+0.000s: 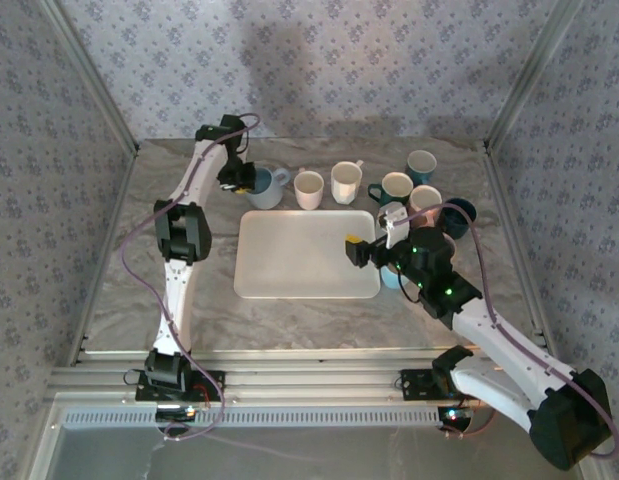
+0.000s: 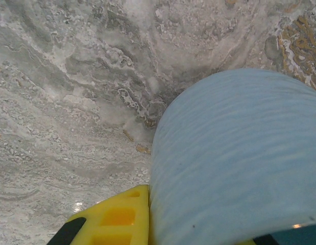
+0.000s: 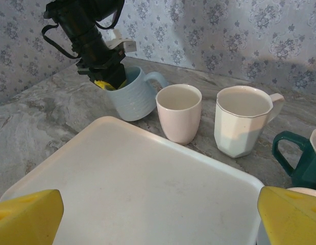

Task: Turn the mug right side up

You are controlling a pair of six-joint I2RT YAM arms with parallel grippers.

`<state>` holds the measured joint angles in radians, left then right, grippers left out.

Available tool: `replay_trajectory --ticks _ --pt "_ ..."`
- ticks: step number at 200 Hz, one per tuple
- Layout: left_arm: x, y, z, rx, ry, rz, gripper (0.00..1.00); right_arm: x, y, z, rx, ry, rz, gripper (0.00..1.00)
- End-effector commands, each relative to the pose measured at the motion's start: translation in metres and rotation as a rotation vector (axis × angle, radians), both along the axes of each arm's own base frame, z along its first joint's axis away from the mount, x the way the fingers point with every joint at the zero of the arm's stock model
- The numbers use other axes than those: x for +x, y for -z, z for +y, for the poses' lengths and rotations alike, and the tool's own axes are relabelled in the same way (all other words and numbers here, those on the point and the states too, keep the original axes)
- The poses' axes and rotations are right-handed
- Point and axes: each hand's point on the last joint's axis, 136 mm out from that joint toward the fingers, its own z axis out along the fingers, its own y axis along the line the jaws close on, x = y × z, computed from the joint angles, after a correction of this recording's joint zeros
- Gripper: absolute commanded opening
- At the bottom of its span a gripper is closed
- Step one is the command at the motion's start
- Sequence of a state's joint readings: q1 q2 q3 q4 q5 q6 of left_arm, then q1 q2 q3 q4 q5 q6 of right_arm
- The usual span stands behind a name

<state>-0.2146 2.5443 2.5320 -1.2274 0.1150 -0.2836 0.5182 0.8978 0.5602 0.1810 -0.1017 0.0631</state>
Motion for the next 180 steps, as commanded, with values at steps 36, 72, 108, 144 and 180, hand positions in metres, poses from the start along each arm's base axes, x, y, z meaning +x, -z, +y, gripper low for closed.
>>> replay_trajectory --ticks 36,72,108,144,180 --pt "0.015 -0.015 -0.001 -0.024 -0.021 -0.066 0.01 0.004 -0.016 0.003 0.037 -0.01 -0.017 1.0" --pt "0.013 -0.009 0.001 0.01 0.012 -0.056 0.19 0.005 -0.015 0.005 0.046 -0.015 -0.016 1.0" --pt "0.013 -0.004 0.001 -0.005 0.003 -0.045 0.45 0.008 -0.016 0.007 0.064 -0.016 -0.007 1.0" --pt "0.017 -0.01 -0.002 -0.061 0.002 -0.057 0.58 0.009 -0.016 0.005 0.059 -0.002 0.001 1.0" --pt "0.031 -0.055 0.0 -0.099 -0.001 -0.189 0.73 0.012 -0.013 0.0 0.062 0.035 0.025 1.0"
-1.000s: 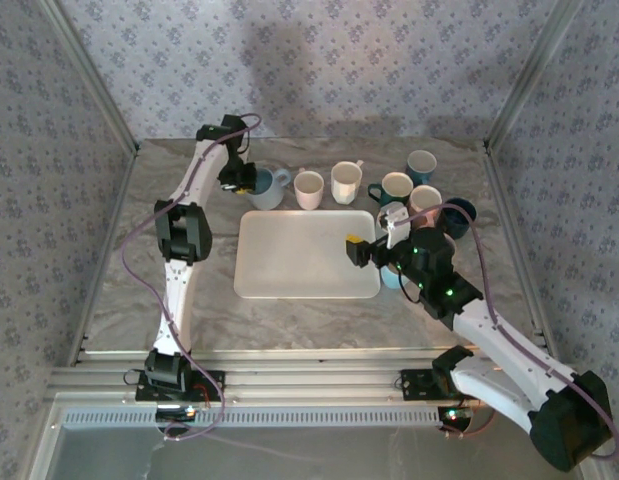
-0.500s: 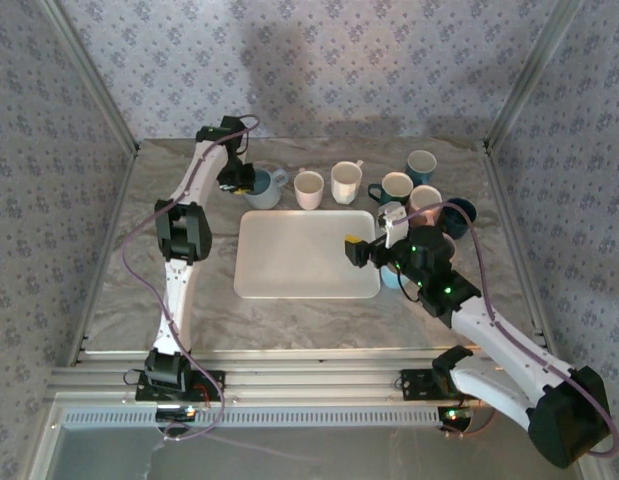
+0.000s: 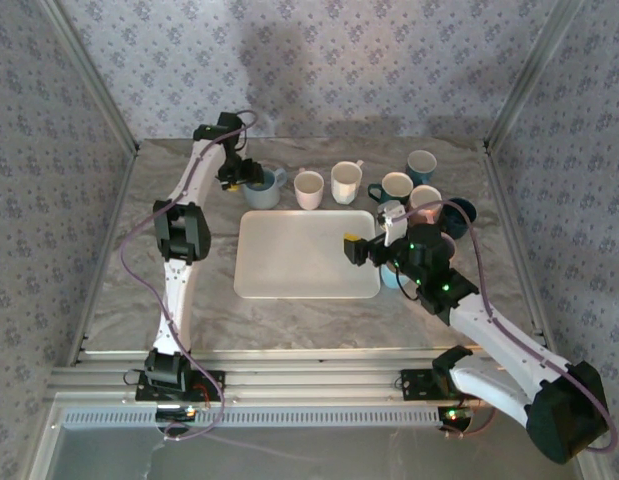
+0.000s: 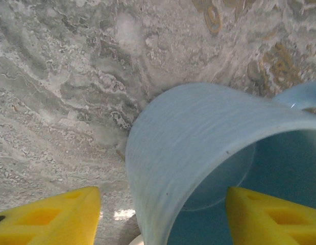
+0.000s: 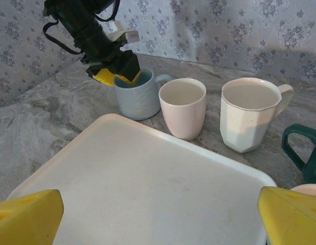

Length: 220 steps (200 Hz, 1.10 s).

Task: Turn the mug right side up

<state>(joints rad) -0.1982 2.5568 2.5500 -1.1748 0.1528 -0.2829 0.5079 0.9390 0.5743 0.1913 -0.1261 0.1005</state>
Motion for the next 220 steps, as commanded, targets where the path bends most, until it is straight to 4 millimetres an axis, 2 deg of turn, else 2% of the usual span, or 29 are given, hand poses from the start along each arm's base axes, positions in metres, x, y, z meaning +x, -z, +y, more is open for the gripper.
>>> replay_trajectory --ticks 1,5,8,12,43,76,96,100,130,159,195,209,220 --pt "0.016 -0.054 0.0 -0.052 0.003 -0.145 0.74 0.006 -0.016 -0.004 0.035 0.042 -0.012 1.0" --pt "0.017 -0.06 0.001 -0.05 0.005 -0.164 0.81 0.007 -0.016 -0.005 0.038 0.049 -0.008 1.0" --pt "0.018 -0.067 0.001 -0.05 0.004 -0.18 0.95 0.007 -0.016 -0.006 0.04 0.055 -0.005 1.0" --pt "0.018 -0.072 0.003 -0.046 0.004 -0.195 0.99 0.007 -0.016 -0.007 0.041 0.062 -0.002 1.0" --pt "0.016 -0.127 0.008 -0.042 0.009 -0.333 1.0 0.008 -0.016 -0.009 0.047 0.072 0.001 1.0" --pt "-0.001 -0.173 0.013 -0.047 0.004 -0.455 1.0 0.008 -0.018 -0.009 0.053 0.061 -0.001 1.0" --pt "-0.019 -0.202 0.017 -0.068 0.007 -0.575 1.0 0.01 -0.019 -0.011 0.059 0.074 0.005 1.0" --pt "-0.023 -0.213 0.017 -0.074 0.01 -0.617 1.0 0.01 -0.02 -0.011 0.061 0.078 0.007 1.0" --pt "-0.063 -0.24 0.029 -0.066 0.025 -0.809 1.0 0.018 -0.025 -0.016 0.059 0.111 0.016 1.0" --pt "-0.1 -0.238 0.043 -0.033 0.031 -0.894 1.0 0.031 -0.031 -0.026 0.077 0.173 0.04 1.0" --pt "-0.131 -0.229 0.061 -0.021 0.017 -0.99 1.0 0.046 -0.033 -0.042 0.098 0.233 0.068 1.0" --pt "-0.14 -0.226 0.069 -0.011 0.003 -1.021 1.0 0.049 -0.031 -0.053 0.097 0.265 0.083 1.0" --pt "-0.146 -0.22 0.078 0.006 -0.016 -1.028 1.0 0.053 -0.03 -0.069 0.088 0.317 0.088 1.0"
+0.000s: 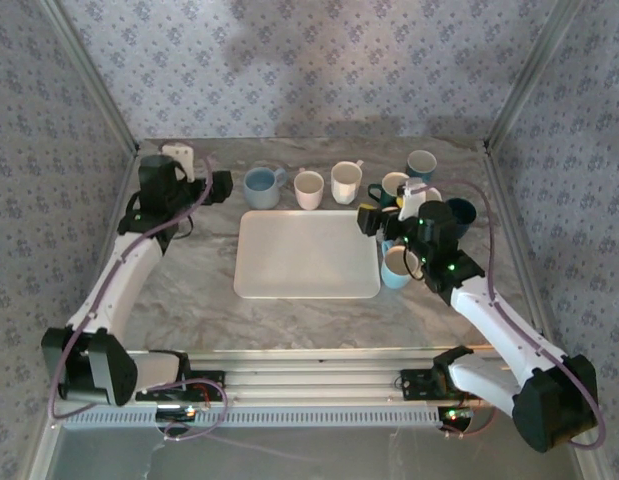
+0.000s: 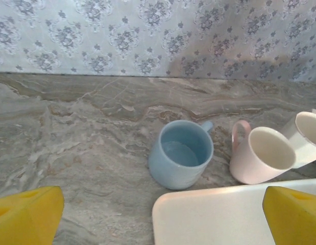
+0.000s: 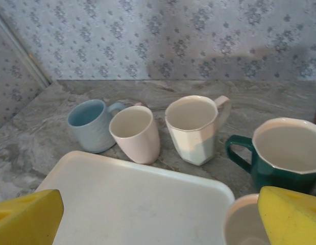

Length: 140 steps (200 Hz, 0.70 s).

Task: Turn the mug right side up

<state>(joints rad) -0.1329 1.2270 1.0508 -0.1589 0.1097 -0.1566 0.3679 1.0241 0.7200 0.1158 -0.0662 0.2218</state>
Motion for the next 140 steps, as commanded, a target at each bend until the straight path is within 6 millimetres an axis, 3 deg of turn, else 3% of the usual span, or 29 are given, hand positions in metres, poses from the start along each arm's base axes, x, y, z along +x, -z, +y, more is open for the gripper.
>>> replay_trajectory --ticks 1,49,77,119,140 --pt "-0.004 -0.025 0.016 0.017 -0.036 -0.157 1.0 0.007 -0.007 -0.025 0.007 0.09 0.022 1.0" --pt "-0.019 0.024 0.072 0.028 -0.242 -0.116 1.0 0.012 0.007 -0.119 -0.119 0.355 -0.015 1.0" --pt "-0.027 0.059 0.097 0.107 -0.356 -0.173 1.0 0.007 0.028 -0.156 -0.188 0.465 -0.04 1.0" --pt "-0.023 0.125 0.11 0.144 -0.431 -0.104 1.0 0.009 0.083 -0.163 -0.22 0.471 -0.001 1.0" --pt "-0.019 0.124 0.112 0.191 -0.425 -0.152 1.0 0.01 0.101 -0.159 -0.246 0.448 -0.027 1.0"
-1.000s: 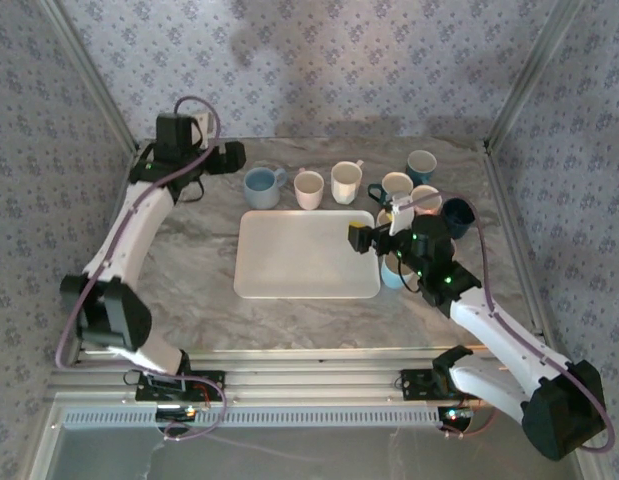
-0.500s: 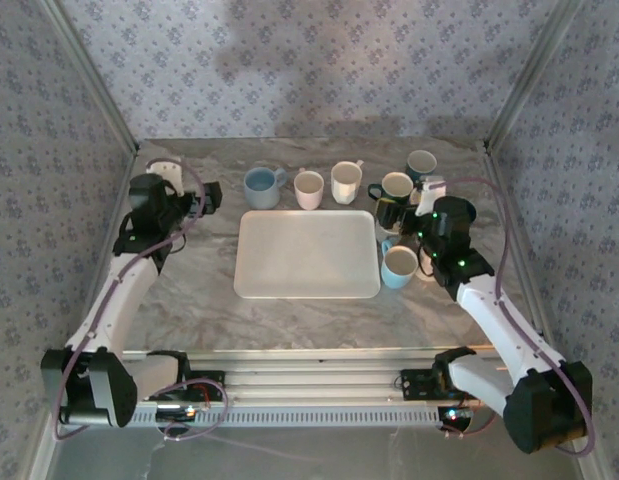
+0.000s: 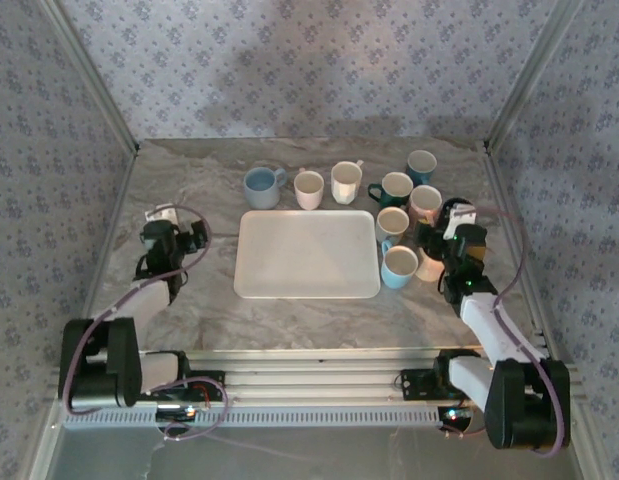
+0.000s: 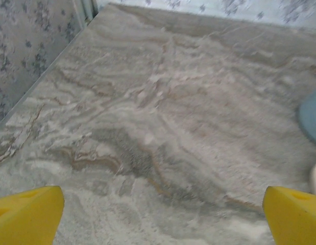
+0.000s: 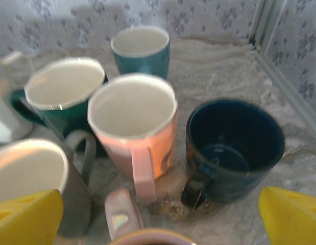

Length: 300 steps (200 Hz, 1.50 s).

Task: Turn the mug right side up

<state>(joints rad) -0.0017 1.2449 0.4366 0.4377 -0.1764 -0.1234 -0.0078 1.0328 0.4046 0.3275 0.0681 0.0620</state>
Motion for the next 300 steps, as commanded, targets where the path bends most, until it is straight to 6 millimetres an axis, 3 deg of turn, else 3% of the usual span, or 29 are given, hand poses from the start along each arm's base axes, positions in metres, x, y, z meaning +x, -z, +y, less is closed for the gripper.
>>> replay_trajectory --ticks 1,25,66,136,174,210,236,300 --pt "0.015 -0.034 0.01 0.07 -0.037 -0.167 1.0 0.007 -0.003 -0.001 -0.056 -0.013 -0.094 1.0" --pt "0.018 -0.044 0.009 0.082 -0.021 -0.235 1.0 0.01 0.007 0.002 -0.086 -0.038 -0.084 1.0" --pt "0.017 -0.037 0.01 0.065 -0.024 -0.185 0.98 0.013 0.01 0.001 -0.082 -0.039 -0.092 1.0" --pt "0.013 -0.041 -0.008 0.056 0.087 -0.243 0.98 0.012 -0.014 0.006 -0.057 -0.069 -0.142 1.0" --pt "0.023 -0.045 -0.008 0.087 0.101 -0.25 0.99 0.014 0.003 0.002 -0.04 -0.065 -0.107 1.0" --pt "0.034 -0.037 -0.019 0.04 0.154 -0.171 0.99 0.012 0.007 0.003 -0.033 -0.067 -0.1 1.0" --pt "0.029 -0.021 0.007 0.085 0.023 0.0 0.99 0.013 0.008 0.002 -0.038 -0.07 -0.093 1.0" --pt "0.014 0.016 -0.013 0.063 0.112 -0.154 0.99 0.016 0.018 0.003 -0.041 -0.073 -0.102 1.0"
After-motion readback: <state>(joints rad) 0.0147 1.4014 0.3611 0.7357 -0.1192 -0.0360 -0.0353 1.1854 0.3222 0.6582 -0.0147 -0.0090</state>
